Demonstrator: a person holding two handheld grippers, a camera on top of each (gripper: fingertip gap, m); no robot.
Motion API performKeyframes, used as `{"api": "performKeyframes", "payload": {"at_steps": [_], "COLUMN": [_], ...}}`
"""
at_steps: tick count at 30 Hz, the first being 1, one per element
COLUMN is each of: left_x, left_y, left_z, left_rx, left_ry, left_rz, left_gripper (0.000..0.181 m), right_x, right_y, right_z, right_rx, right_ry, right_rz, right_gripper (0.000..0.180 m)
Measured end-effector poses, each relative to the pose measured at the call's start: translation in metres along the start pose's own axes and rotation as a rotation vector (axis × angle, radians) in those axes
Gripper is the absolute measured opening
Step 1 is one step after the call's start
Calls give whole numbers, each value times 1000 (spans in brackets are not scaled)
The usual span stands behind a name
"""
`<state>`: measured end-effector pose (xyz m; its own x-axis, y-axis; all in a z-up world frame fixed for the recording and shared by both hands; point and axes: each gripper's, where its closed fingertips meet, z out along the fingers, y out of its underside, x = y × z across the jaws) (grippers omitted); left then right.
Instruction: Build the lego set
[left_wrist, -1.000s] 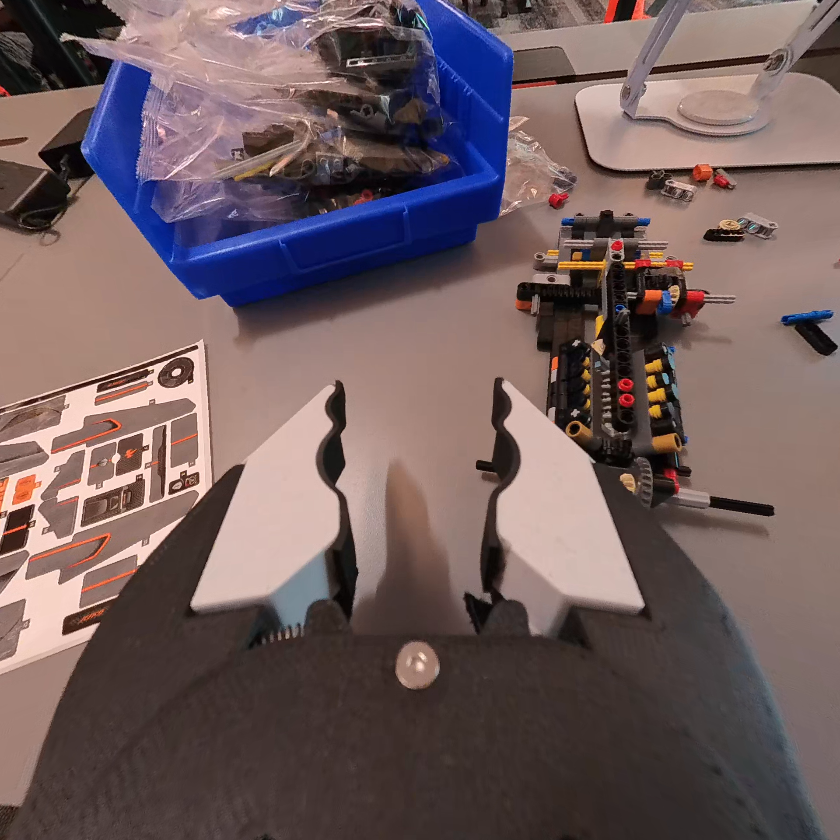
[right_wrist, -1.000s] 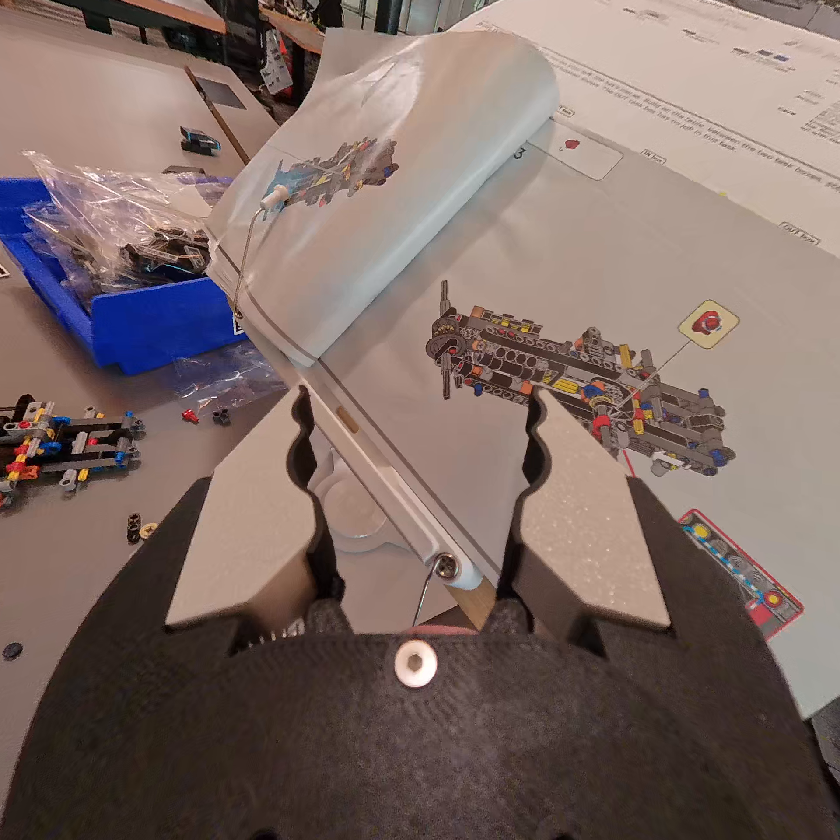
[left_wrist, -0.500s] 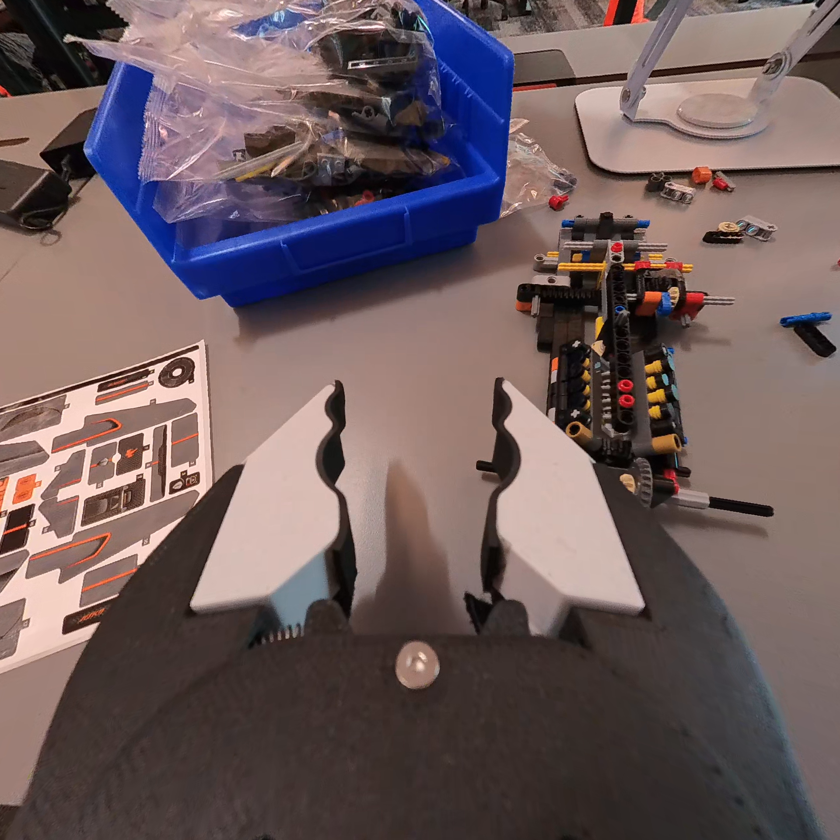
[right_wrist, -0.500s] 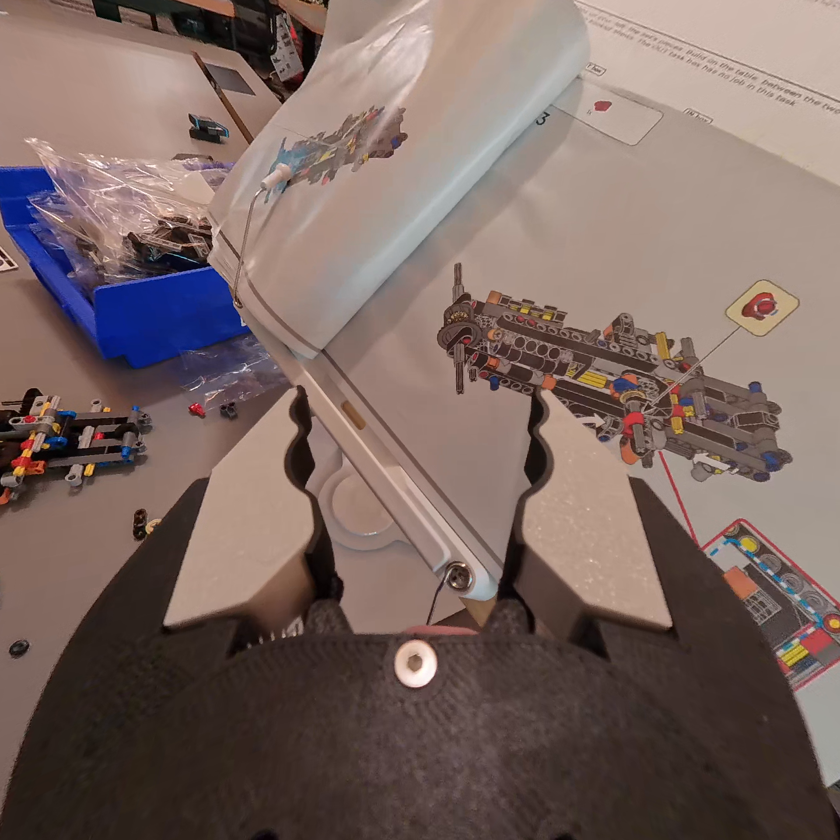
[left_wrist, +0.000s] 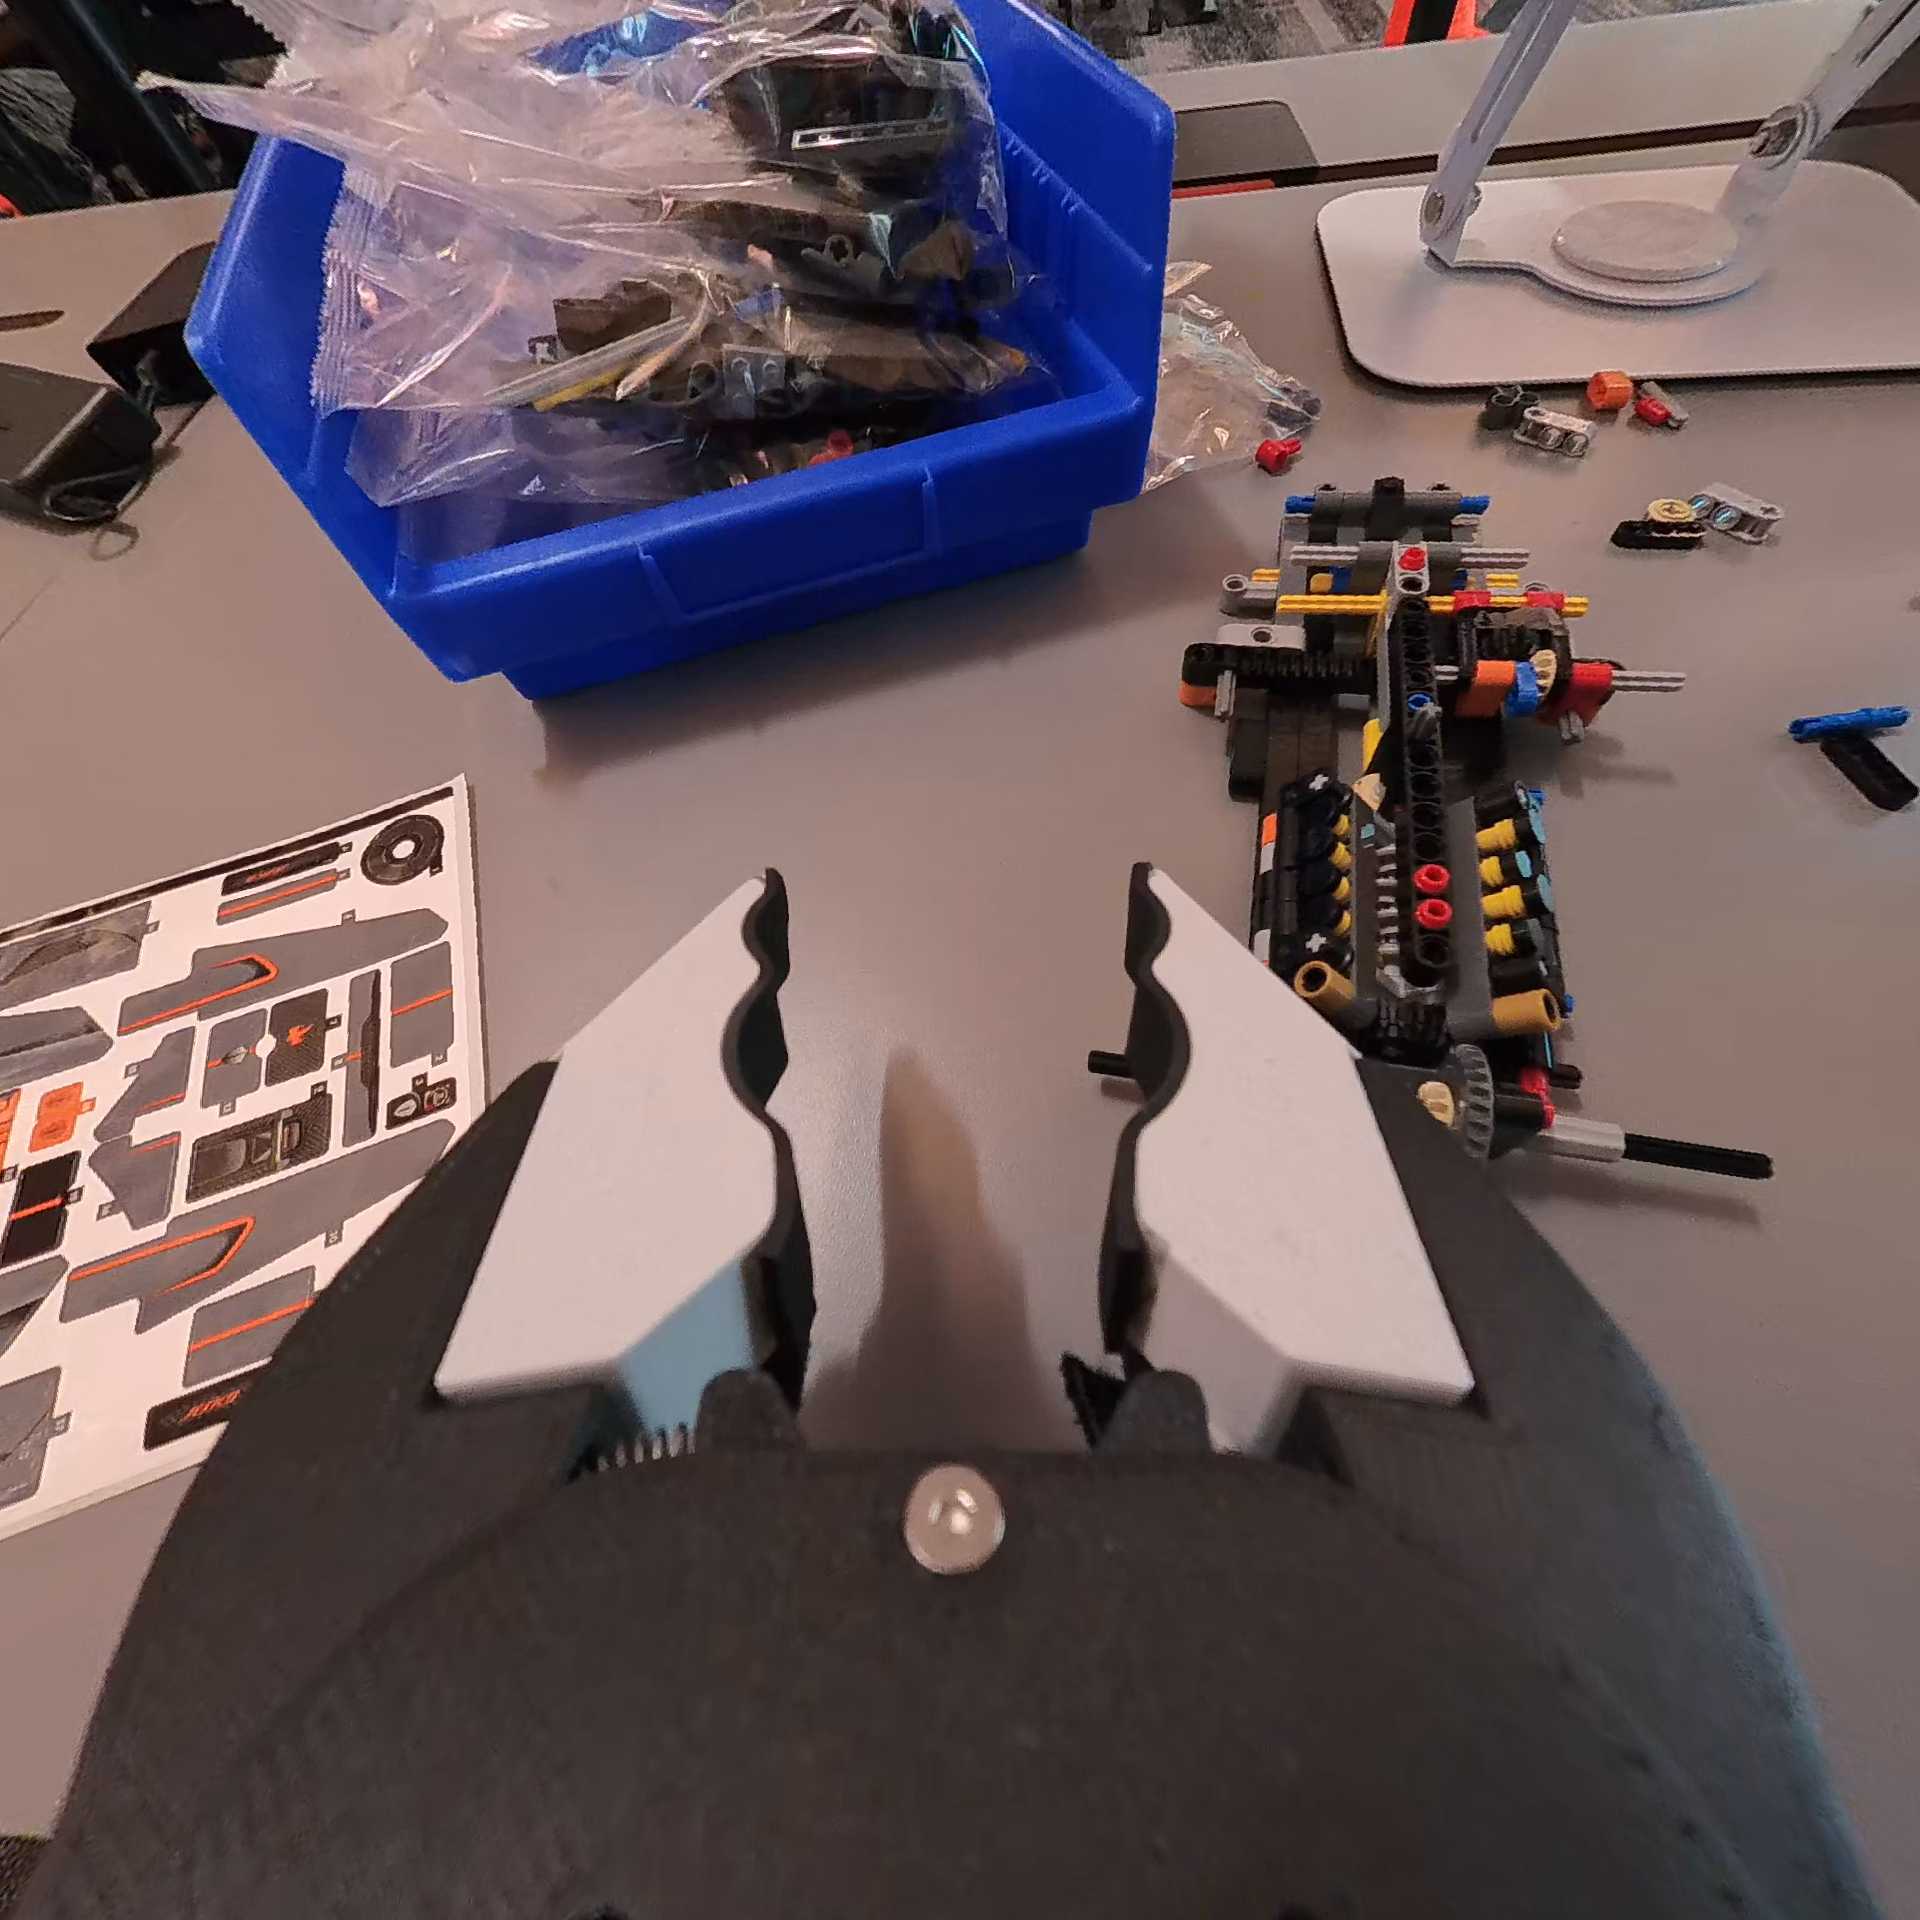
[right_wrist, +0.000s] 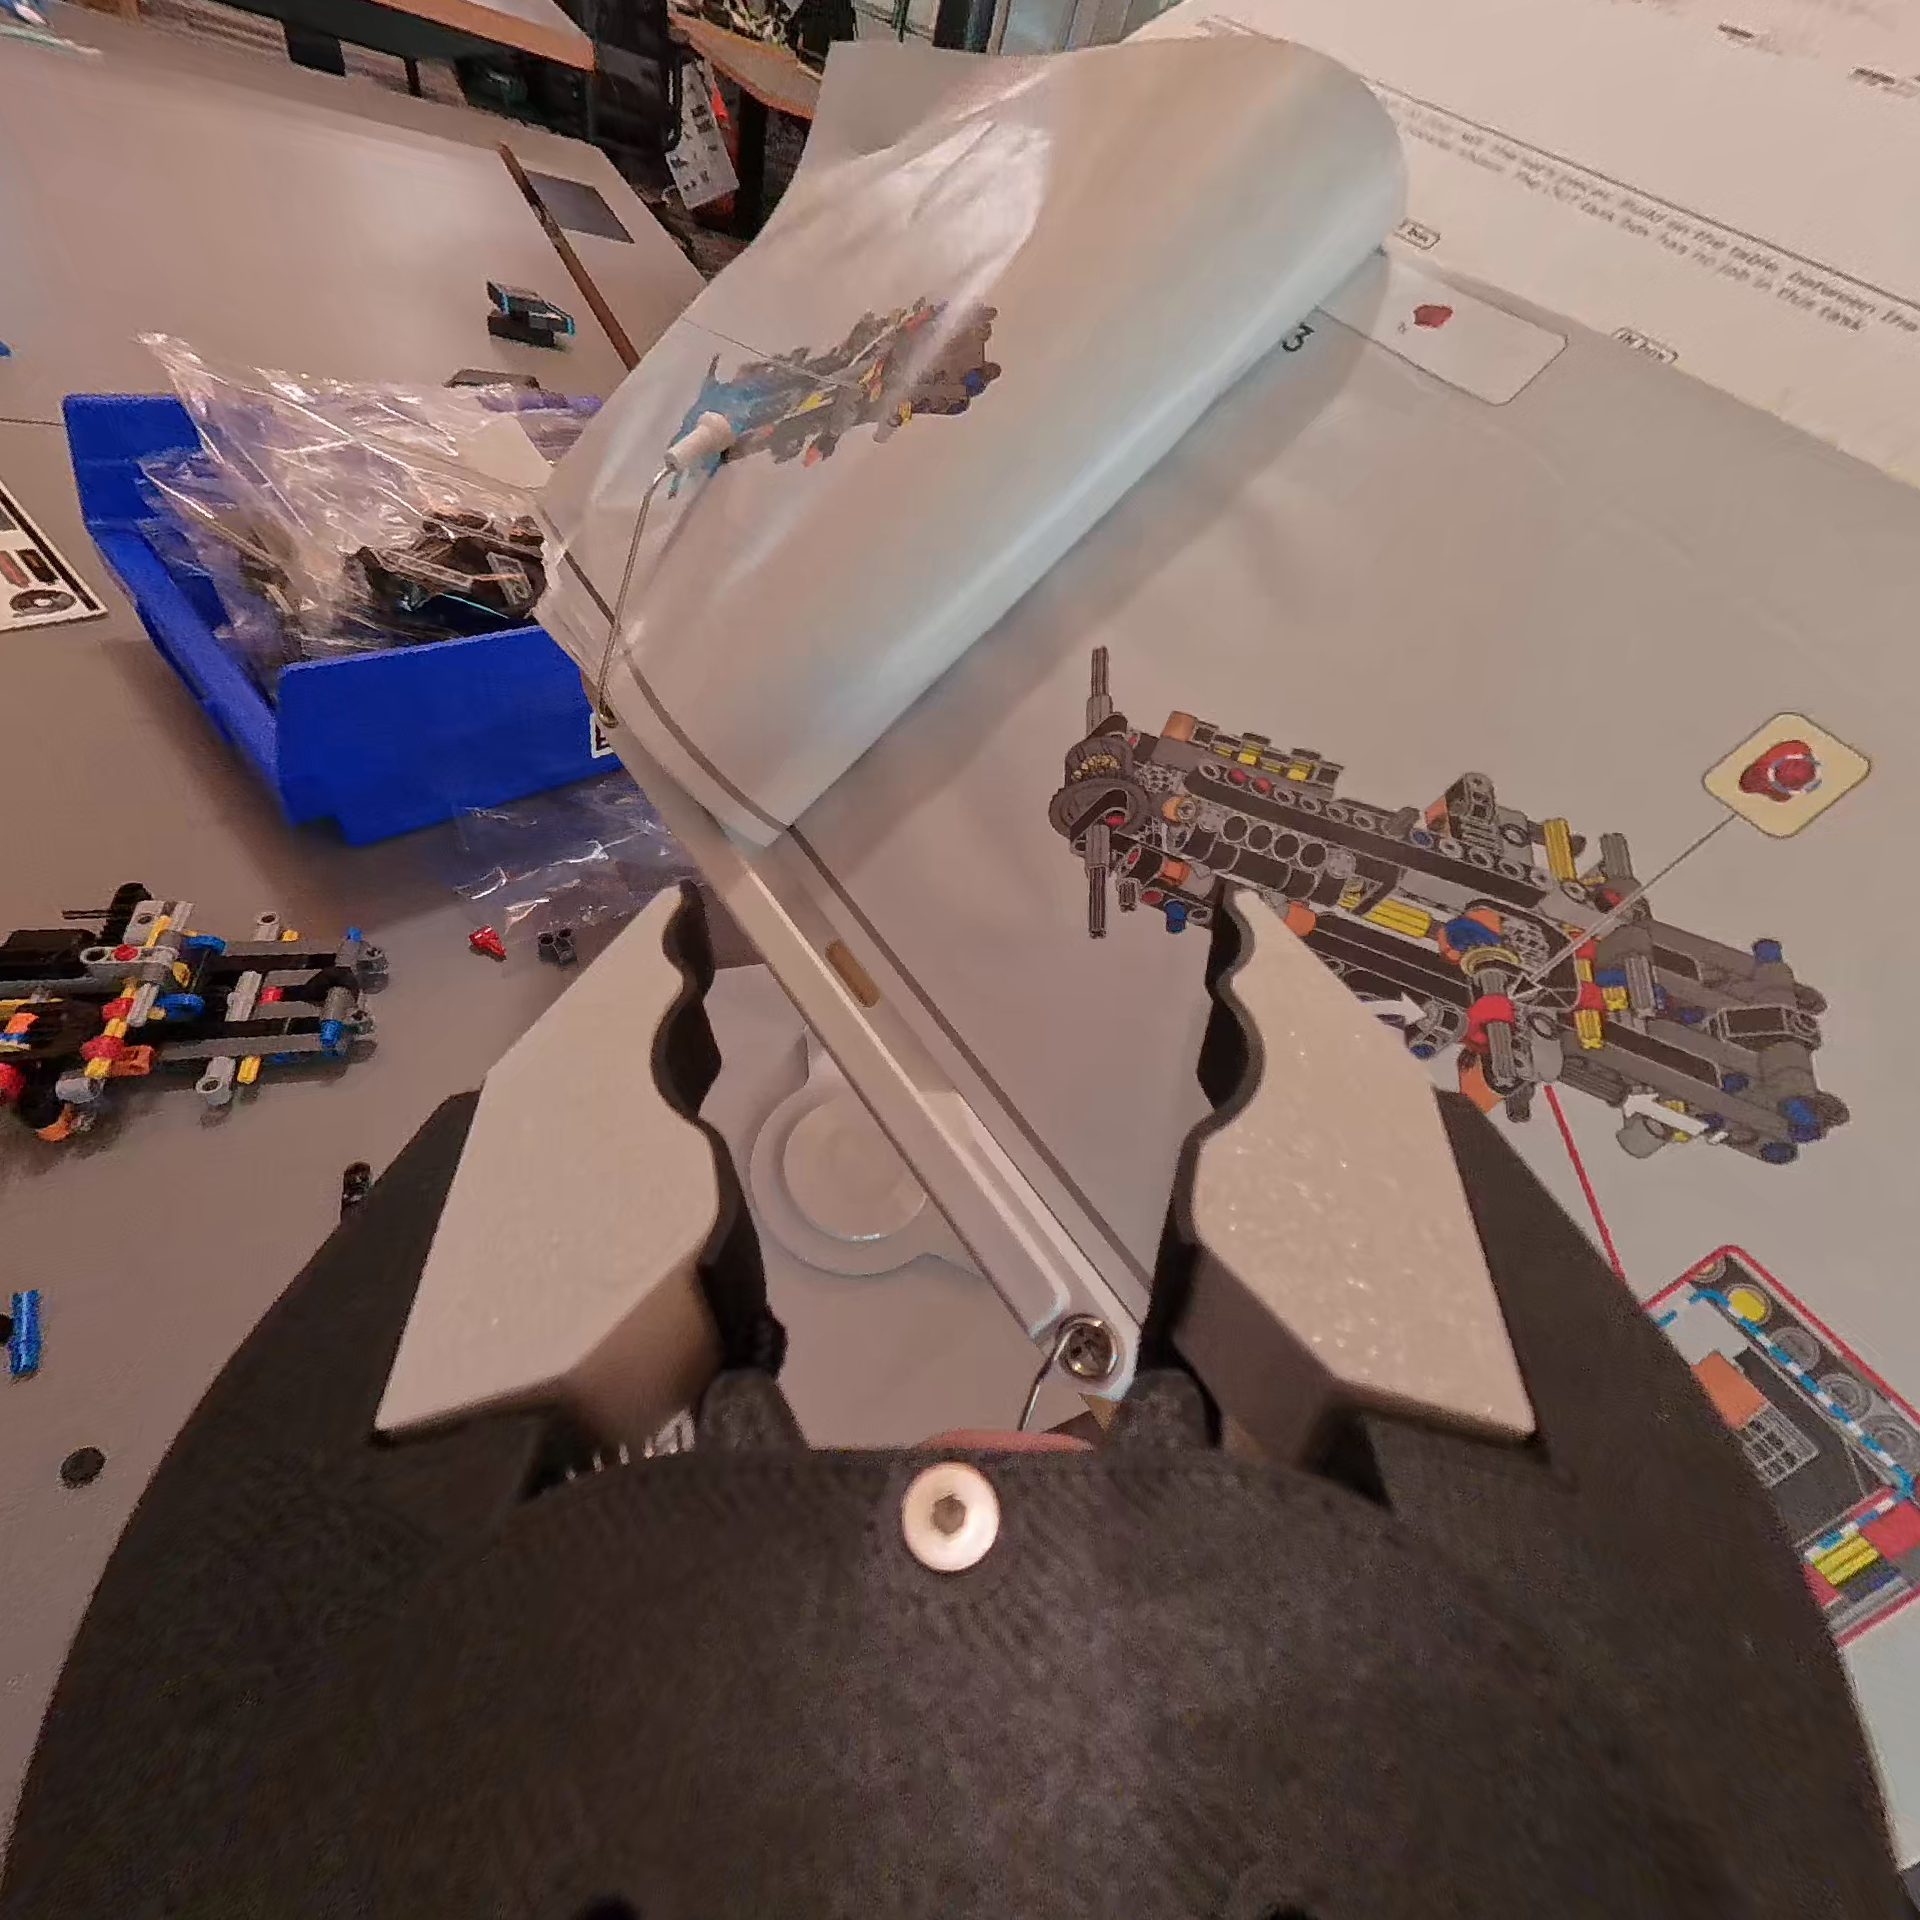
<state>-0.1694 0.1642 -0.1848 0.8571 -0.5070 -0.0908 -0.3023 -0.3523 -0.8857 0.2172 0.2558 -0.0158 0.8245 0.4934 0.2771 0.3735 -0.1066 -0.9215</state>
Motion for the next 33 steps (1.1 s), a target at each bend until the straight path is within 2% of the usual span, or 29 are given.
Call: {"api": "performKeyframes", "payload": {"at_steps": [11,14,17,20,24,28,33], "left_x": [1,0,-1,0,1,1,1], "left_y": [1,0,-1,0,0,-1,0], "left_z": [1,0,-1,0,0,-1,0], "left_rx": [-6,0,6,3,4,6,3], "left_ry": [5,4,5,8,13,20,22], "left_rz": [0,-4,-12,-9,-5,-15,-19], "left_gripper": [65,65,66,66,66,66,66], "right_x": [-6,-20,-57,-99,-131,-167,-208], "right_y": [7,-10,-27,-26,-18,-6,20], "right_z": [5,-3,-13,-17,-16,-25,-27], "right_rx": [-34,11,37,7,-35,-76,-167], "right_ry": [-20,-49,-168,-331,-442,-607,-744], "right_rz": [4,-27,-88,-154,-187,-231,-327], "right_gripper": [96,94,88,79,77,60,54]}}
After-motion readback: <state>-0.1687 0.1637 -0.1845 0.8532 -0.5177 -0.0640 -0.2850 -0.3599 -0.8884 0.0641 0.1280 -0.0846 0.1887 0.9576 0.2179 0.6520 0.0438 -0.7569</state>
